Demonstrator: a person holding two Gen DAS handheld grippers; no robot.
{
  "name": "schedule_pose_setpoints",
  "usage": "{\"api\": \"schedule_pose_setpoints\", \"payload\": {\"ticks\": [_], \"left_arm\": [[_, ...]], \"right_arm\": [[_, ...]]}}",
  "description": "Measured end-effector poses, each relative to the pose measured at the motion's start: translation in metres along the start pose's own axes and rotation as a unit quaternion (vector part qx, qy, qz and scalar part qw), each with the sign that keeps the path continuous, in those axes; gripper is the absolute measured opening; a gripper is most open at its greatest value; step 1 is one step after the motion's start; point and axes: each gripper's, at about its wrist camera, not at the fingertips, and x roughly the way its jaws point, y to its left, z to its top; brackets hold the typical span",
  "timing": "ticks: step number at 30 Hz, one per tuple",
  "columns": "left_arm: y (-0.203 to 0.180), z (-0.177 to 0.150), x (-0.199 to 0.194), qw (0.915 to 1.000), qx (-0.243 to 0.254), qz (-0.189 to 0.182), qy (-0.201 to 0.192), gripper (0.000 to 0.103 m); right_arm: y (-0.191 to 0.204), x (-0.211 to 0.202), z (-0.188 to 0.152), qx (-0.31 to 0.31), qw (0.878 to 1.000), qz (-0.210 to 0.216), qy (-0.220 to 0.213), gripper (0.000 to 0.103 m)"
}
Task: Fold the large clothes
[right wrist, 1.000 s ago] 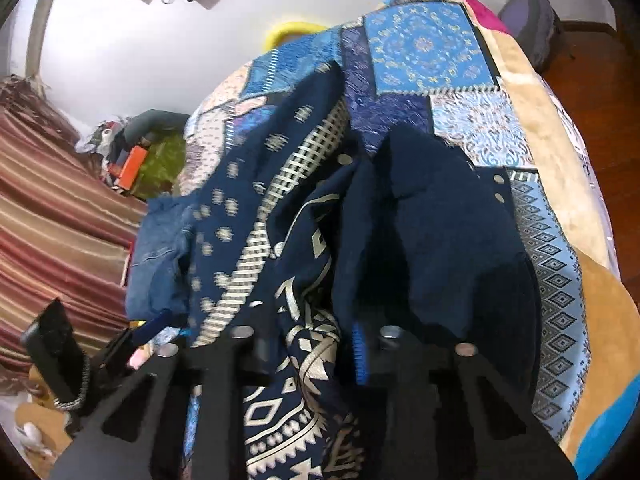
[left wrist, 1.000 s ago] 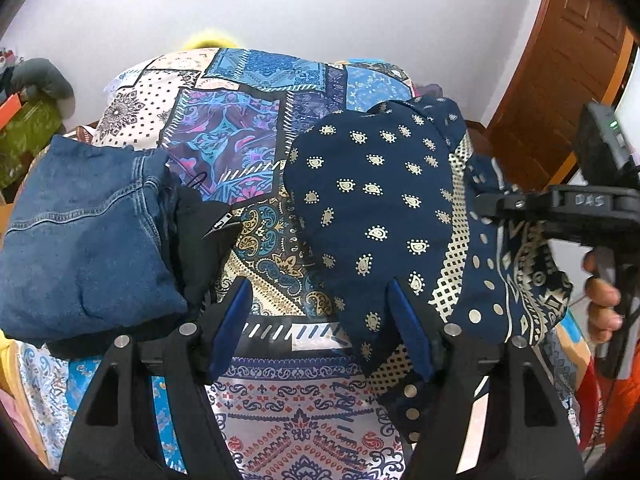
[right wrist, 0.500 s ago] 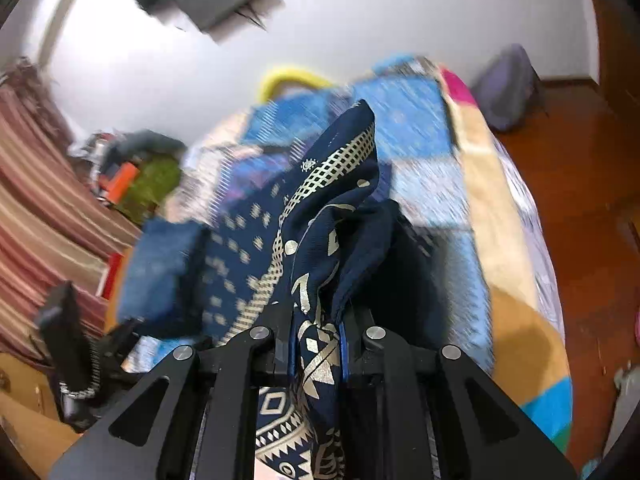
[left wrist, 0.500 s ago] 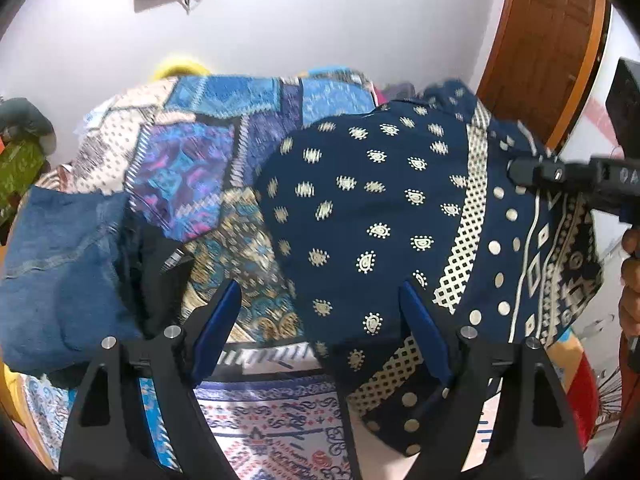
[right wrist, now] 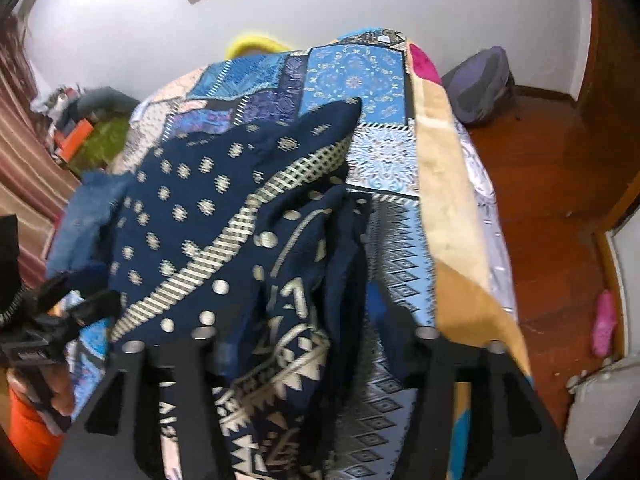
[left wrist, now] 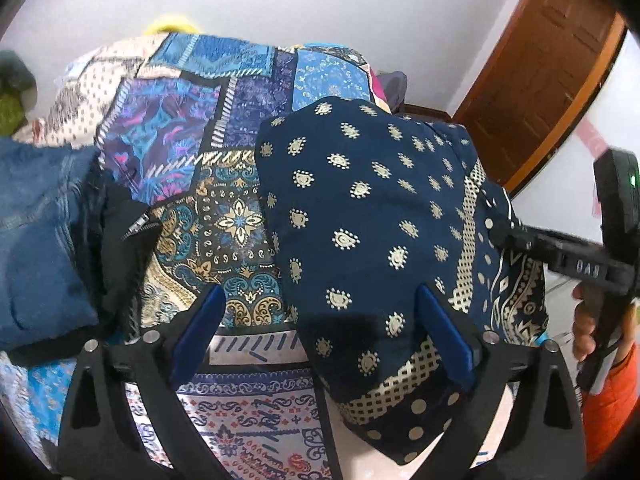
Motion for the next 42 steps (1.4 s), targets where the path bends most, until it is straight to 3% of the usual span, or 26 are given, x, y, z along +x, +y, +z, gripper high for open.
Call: {"api": "schedule_pose_setpoints", "payload": {"ticks": [3, 5, 11, 16, 20, 23, 24, 27, 31, 35, 42], "left_arm": [[0.012, 0.003, 0.009, 0.9984, -0.042, -0.035, 0.013, 0.101], [0.019, 0.006, 0.017, 0.9958, -0.066, -0.058, 0.025, 0.103], [0.037, 0.012, 0.047, 0.9767, -0.142, -0.144, 0.072, 0.103], [0.04, 0.014, 0.072, 0.9585, -0.188, -0.19, 0.1, 0.103], [0.042, 0.014, 0.081, 0.9505, -0.206, -0.206, 0.109, 0.103], [0.037, 0.014, 0.071, 0.9556, -0.191, -0.203, 0.096, 0.095], [0.038, 0.015, 0.064, 0.9568, -0.184, -0.206, 0.092, 0.084], [0.031, 0.017, 0.049, 0.9656, -0.16, -0.188, 0.081, 0.077], [0.032, 0.013, 0.025, 0.9637, -0.164, -0.196, 0.077, 0.071], [0.046, 0.016, -0.008, 0.9594, -0.177, -0.211, 0.06, 0.07], [0.08, 0.032, -0.103, 0.9721, -0.148, -0.182, -0.011, 0.07]], "right_arm": [[-0.012, 0.008, 0.0, 0.02, 1.0, 0.016, 0.016, 0.068], [-0.024, 0.016, 0.0, 0.05, 0.997, 0.053, 0.033, 0.069], [-0.048, 0.042, -0.002, 0.151, 0.974, 0.152, 0.075, 0.071], [-0.045, 0.052, 0.001, 0.173, 0.967, 0.172, 0.08, 0.074], [-0.039, 0.049, 0.002, 0.174, 0.967, 0.168, 0.076, 0.068], [-0.037, 0.035, 0.001, 0.169, 0.969, 0.168, 0.061, 0.042], [-0.037, 0.031, 0.002, 0.168, 0.968, 0.174, 0.059, 0.033], [-0.027, 0.02, 0.004, 0.166, 0.969, 0.175, 0.063, 0.024], [-0.004, 0.001, 0.006, 0.148, 0.974, 0.164, 0.053, 0.021], [0.025, -0.023, 0.014, 0.121, 0.978, 0.166, 0.036, 0.021], [0.099, -0.046, 0.032, 0.07, 0.979, 0.191, 0.001, 0.021]]}}
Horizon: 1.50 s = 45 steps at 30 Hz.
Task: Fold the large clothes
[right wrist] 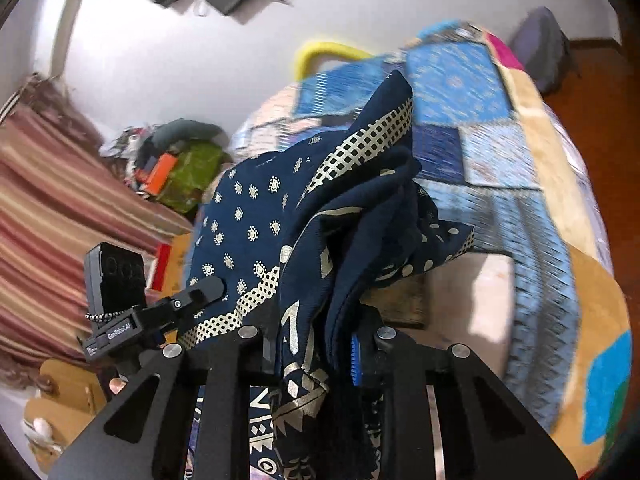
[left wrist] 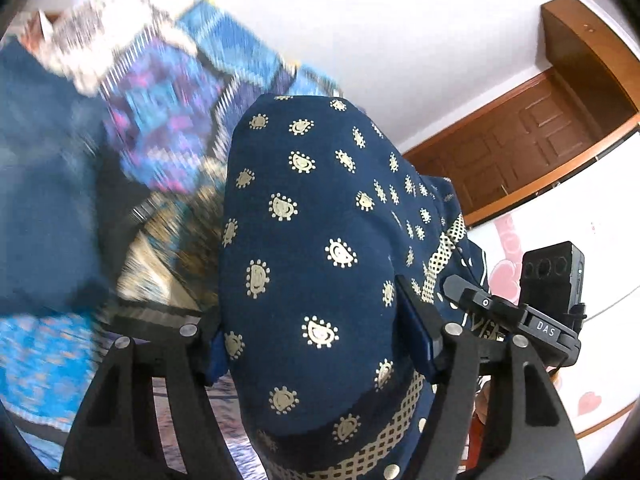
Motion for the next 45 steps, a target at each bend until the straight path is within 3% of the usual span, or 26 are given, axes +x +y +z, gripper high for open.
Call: {"api": "schedule_pose_setpoints", "payload": {"ticks": [8, 15, 20, 25, 28, 31, 33, 38, 41, 45], "left_arm": [[0.027, 0.033, -0.124, 0.9954, 0.029, 0.035, -0.084, 0.07], [0.08, 0.058, -0.19, 0.9864, 0.018, 0.073, -0.146, 0.07], [0.131, 0.066, -0.198, 0.9805, 0.003, 0.118, -0.157, 0.07], [0.201, 0.062, -0.158, 0.9755, -0.039, 0.185, -0.113, 0.07], [0.236, 0.057, -0.134, 0.9781, -0.044, 0.177, -0.101, 0.075], [0.24, 0.055, -0.127, 0.9793, -0.034, 0.172, -0.101, 0.081], [0.234, 0.056, -0.129, 0.9765, -0.028, 0.189, -0.1, 0.081], [0.206, 0.049, -0.142, 0.9615, -0.006, 0.253, -0.108, 0.081], [0.186, 0.04, -0.155, 0.9519, 0.026, 0.282, -0.118, 0.081], [0.145, 0.02, -0.186, 0.9447, 0.056, 0.288, -0.147, 0.081]], "right_arm": [[0.09, 0.048, 0.021, -0.057, 0.997, 0.057, -0.015, 0.021], [0.16, 0.119, 0.04, -0.115, 0.989, 0.09, -0.014, 0.02], [0.175, 0.184, 0.04, -0.132, 0.988, 0.08, 0.007, 0.02], [0.152, 0.271, 0.028, -0.116, 0.99, 0.033, 0.072, 0.021], [0.136, 0.304, 0.016, -0.123, 0.988, -0.006, 0.097, 0.021], [0.136, 0.303, 0.008, -0.159, 0.983, -0.032, 0.087, 0.023], [0.142, 0.295, 0.005, -0.173, 0.981, -0.042, 0.082, 0.025], [0.147, 0.264, 0.0, -0.171, 0.981, -0.06, 0.067, 0.029], [0.162, 0.235, 0.001, -0.193, 0.977, -0.082, 0.034, 0.029], [0.185, 0.187, -0.005, -0.228, 0.97, -0.088, -0.009, 0.029]]}}
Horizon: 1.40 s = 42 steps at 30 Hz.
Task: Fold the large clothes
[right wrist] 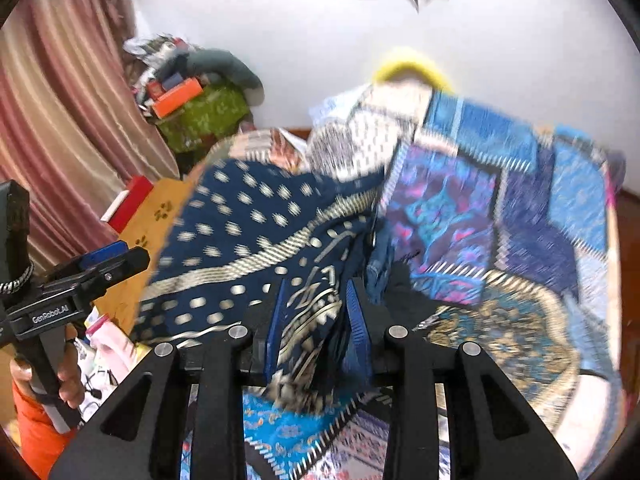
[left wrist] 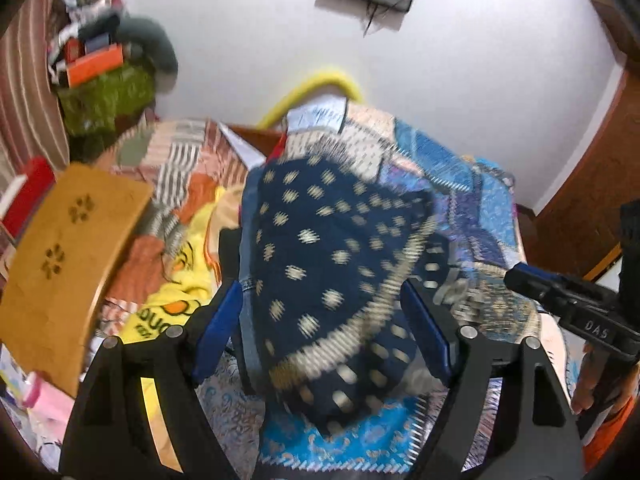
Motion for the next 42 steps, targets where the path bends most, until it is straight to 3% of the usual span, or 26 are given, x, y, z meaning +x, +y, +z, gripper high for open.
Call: {"api": "schedule_pose_setpoints", "payload": {"ticks": [5, 10, 14, 17, 20, 24, 26, 28, 30, 31, 34, 42], "left_arm": [[-0.02, -0.007, -0.085, 0.9972, 0.007, -0.013, -0.074, 0.081], [-0.049, -0.03, -0.18, 0.9859, 0.028, -0.017, -0.164, 0.081], [-0.074, -0.06, -0.24, 0.9709, 0.058, -0.008, -0.232, 0.081], [-0.091, -0.095, -0.281, 0.9507, 0.075, 0.008, -0.301, 0.081], [-0.106, -0.124, -0.305, 0.938, 0.088, 0.028, -0.334, 0.081], [-0.119, -0.154, -0.321, 0.9303, 0.095, 0.029, -0.353, 0.082], [-0.124, -0.162, -0.324, 0.9302, 0.096, 0.03, -0.353, 0.086], [-0.127, -0.171, -0.327, 0.9305, 0.091, 0.029, -0.353, 0.09], [-0.128, -0.179, -0.331, 0.9314, 0.079, 0.032, -0.354, 0.098], [-0.127, -0.182, -0.332, 0.9311, 0.071, 0.032, -0.356, 0.103], [-0.125, -0.189, -0.337, 0.9321, 0.057, 0.035, -0.356, 0.103], [-0.12, -0.195, -0.337, 0.9359, 0.044, 0.046, -0.347, 0.103]], "right_arm": [[0.035, -0.091, -0.009, -0.044, 0.994, -0.01, -0.096, 0.029], [0.072, -0.164, -0.032, -0.076, 0.98, -0.011, -0.184, 0.029], [0.095, -0.217, -0.061, -0.094, 0.967, -0.003, -0.239, 0.029], [0.105, -0.24, -0.084, -0.103, 0.958, -0.006, -0.267, 0.029], [0.112, -0.259, -0.105, -0.103, 0.95, -0.014, -0.294, 0.029], [0.118, -0.274, -0.126, -0.102, 0.943, -0.017, -0.315, 0.03], [0.122, -0.279, -0.136, -0.105, 0.94, -0.021, -0.324, 0.046], [0.124, -0.28, -0.142, -0.103, 0.935, -0.04, -0.338, 0.082], [0.126, -0.281, -0.147, -0.1, 0.928, -0.059, -0.355, 0.092], [0.128, -0.281, -0.148, -0.097, 0.926, -0.067, -0.359, 0.095], [0.128, -0.28, -0.148, -0.092, 0.928, -0.072, -0.355, 0.103], [0.118, -0.278, -0.148, -0.072, 0.937, -0.059, -0.336, 0.103]]}}
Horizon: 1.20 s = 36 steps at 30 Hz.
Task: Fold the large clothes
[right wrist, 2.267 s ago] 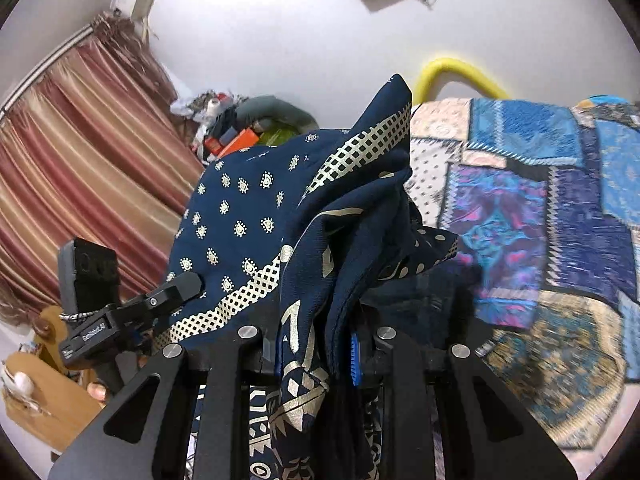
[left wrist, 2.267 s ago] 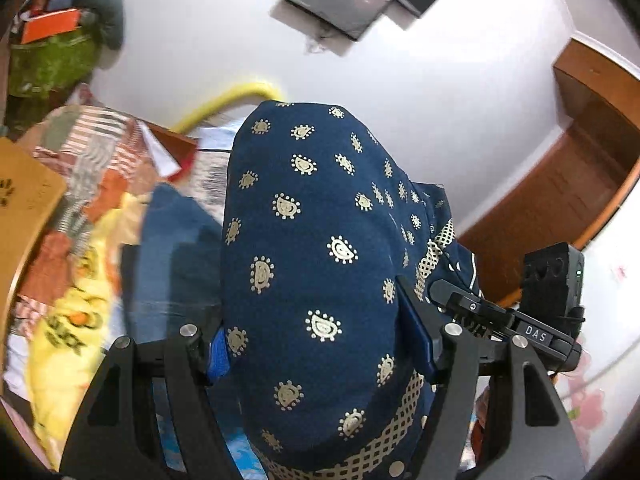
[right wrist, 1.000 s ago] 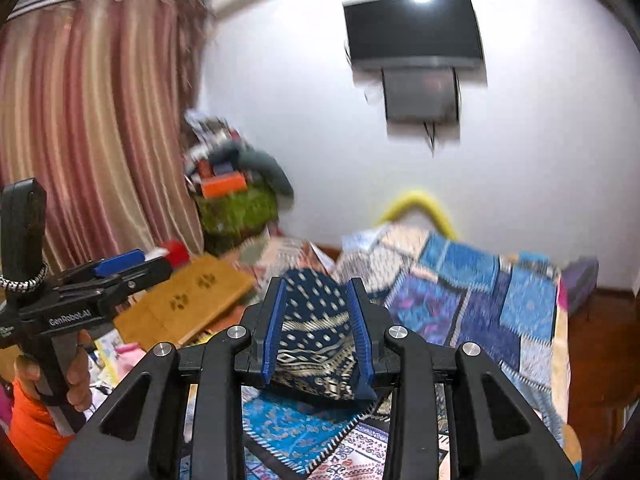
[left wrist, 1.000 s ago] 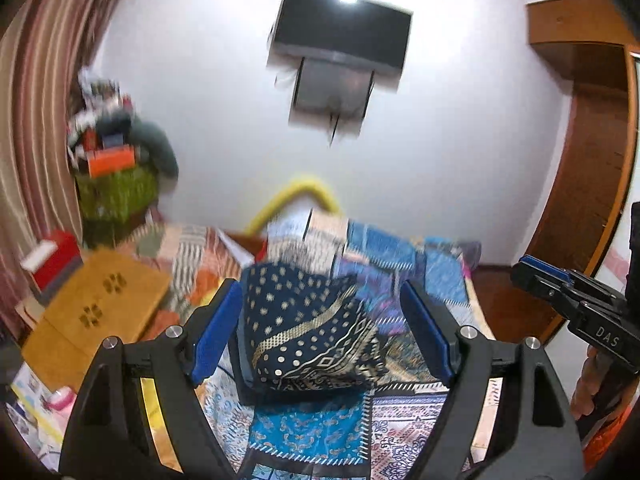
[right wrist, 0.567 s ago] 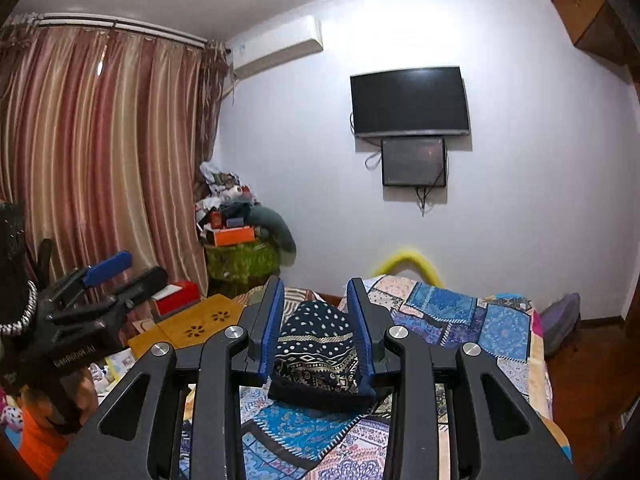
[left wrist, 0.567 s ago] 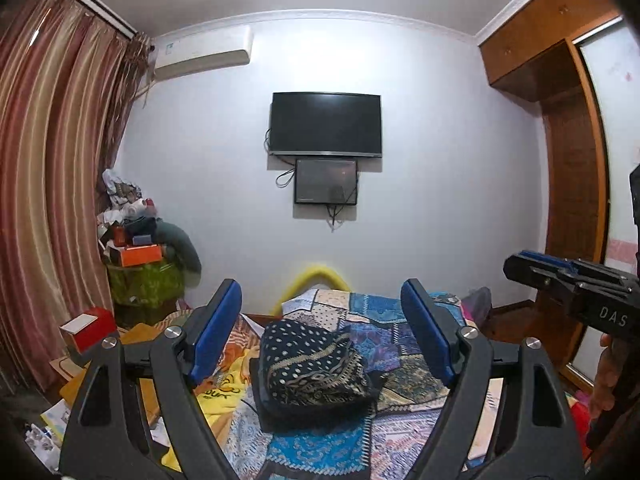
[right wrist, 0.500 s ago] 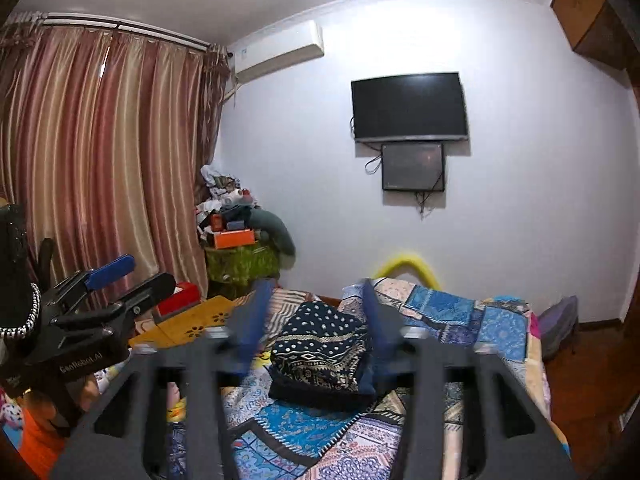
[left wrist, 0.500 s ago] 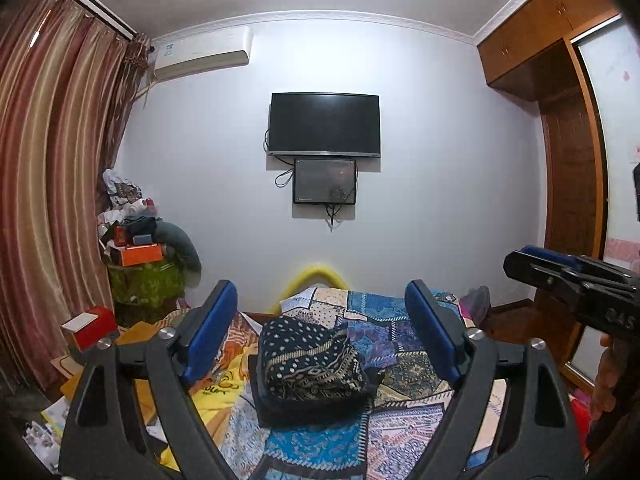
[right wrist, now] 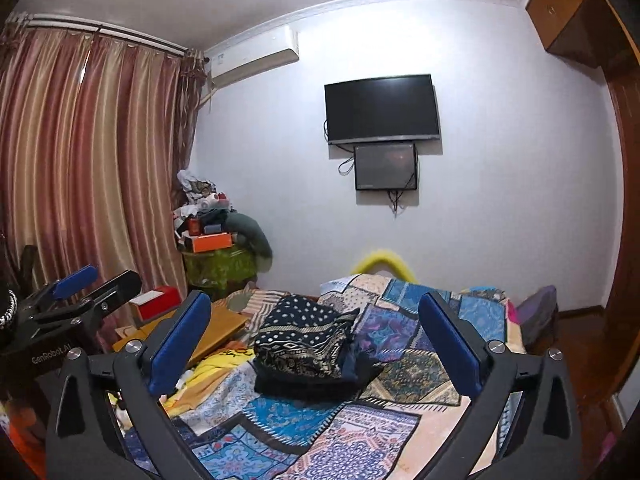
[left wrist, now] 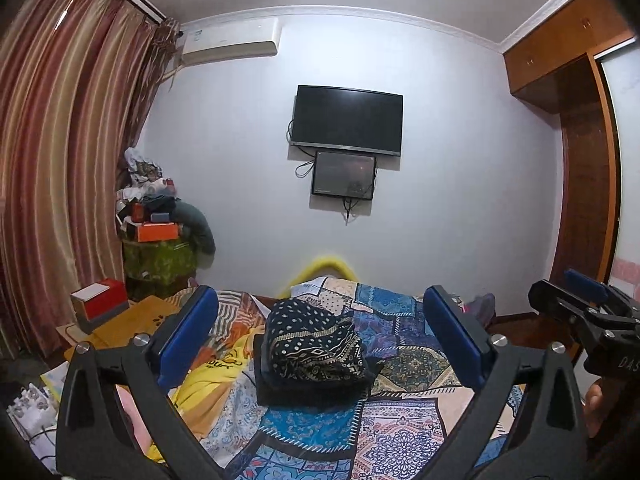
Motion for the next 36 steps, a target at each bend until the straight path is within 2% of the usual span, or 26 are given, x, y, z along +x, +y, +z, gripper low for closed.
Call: {"api": "schedule_pose_setpoints", "payload": {"ticks": [6, 16, 36], "left_arm": [[-0.004, -0.004, 0.0, 0.9998, 0.012, 0.014, -0.006, 0.103], [-0.01, -0.011, 0.009, 0.9997, 0.023, 0.007, 0.009, 0.103], [-0.015, -0.012, 0.015, 0.9993, 0.03, -0.009, 0.021, 0.103]], "right_arm": [[-0.002, -0.007, -0.009, -0.001, 1.0, -0.001, 0.001, 0.103], [-0.001, -0.003, -0.014, -0.005, 1.0, -0.013, 0.016, 0.103], [-0.009, -0.007, -0.012, 0.004, 1.0, -0.01, 0.022, 0.103]]}}
